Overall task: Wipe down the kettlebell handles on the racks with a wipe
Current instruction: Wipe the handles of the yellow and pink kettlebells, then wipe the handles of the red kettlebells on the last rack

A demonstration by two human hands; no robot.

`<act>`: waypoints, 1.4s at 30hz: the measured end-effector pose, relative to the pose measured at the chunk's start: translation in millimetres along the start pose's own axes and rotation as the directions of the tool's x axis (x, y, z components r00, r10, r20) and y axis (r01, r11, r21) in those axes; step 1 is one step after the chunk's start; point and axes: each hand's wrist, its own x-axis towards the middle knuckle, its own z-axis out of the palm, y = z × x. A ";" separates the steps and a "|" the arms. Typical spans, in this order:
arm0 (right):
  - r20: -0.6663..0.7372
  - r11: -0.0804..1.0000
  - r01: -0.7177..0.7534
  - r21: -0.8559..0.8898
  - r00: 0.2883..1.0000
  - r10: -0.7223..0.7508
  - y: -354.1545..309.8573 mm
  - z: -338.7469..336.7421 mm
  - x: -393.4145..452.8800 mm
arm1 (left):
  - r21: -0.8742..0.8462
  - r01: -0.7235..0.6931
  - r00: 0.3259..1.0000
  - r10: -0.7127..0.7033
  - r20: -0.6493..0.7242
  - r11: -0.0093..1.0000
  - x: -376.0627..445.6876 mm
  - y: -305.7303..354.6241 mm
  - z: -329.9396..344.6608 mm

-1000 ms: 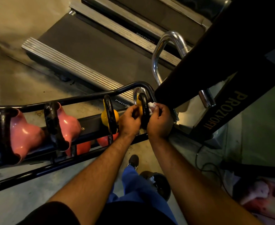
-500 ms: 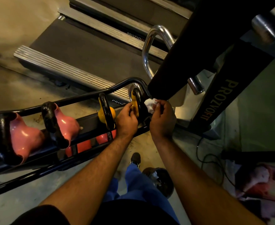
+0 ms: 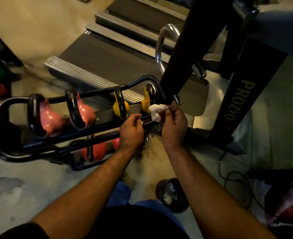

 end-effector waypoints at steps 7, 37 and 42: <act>0.267 0.862 -0.403 0.309 0.906 0.328 32.1 -17.9 -63.9 | -0.019 0.160 0.983 -0.161 -0.087 0.987 -76.2 -44.8 -36.5; 0.611 0.441 -0.885 -0.148 0.269 0.745 159.2 164.5 -188.2 | -0.173 0.532 0.832 -0.550 -0.079 0.829 -51.4 -295.7 -178.4; 0.718 0.437 -0.884 -0.163 0.198 0.668 240.1 203.0 -168.6 | -0.247 0.508 0.843 -0.535 -0.056 0.825 -15.4 -372.3 -165.4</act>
